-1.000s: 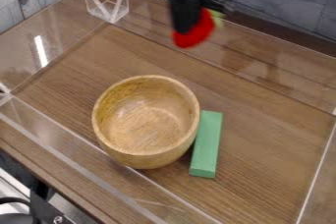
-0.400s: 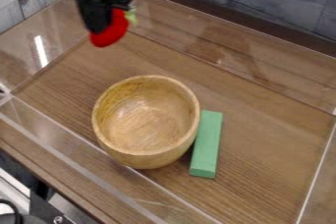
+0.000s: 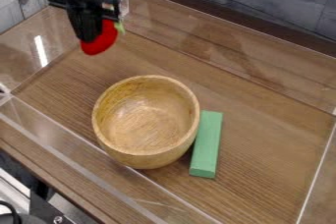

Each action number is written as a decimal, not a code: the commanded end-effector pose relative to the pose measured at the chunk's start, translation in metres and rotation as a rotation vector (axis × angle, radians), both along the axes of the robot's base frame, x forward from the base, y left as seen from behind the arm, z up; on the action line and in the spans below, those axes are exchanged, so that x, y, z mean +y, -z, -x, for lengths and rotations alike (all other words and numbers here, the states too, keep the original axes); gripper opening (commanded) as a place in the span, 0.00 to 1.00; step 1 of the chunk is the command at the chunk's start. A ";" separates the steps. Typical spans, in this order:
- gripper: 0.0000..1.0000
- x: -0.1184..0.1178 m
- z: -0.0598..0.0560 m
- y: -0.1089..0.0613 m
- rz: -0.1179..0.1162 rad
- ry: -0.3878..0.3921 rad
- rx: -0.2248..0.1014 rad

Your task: Move the red fruit to the left

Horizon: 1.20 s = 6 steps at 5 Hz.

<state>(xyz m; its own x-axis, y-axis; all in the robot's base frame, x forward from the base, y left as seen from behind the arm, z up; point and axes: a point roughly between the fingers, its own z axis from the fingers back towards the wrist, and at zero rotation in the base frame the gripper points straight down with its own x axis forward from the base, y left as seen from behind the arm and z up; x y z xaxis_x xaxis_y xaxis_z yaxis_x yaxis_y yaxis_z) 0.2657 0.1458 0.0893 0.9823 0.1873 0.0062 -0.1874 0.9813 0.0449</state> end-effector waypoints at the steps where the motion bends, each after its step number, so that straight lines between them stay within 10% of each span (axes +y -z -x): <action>1: 0.00 0.021 -0.019 -0.006 -0.046 -0.023 -0.055; 3: 0.00 0.054 -0.034 0.015 -0.048 -0.090 -0.048; 4: 1.00 0.072 -0.041 0.021 -0.041 -0.128 -0.043; 6: 1.00 0.077 -0.048 0.021 -0.022 -0.056 -0.051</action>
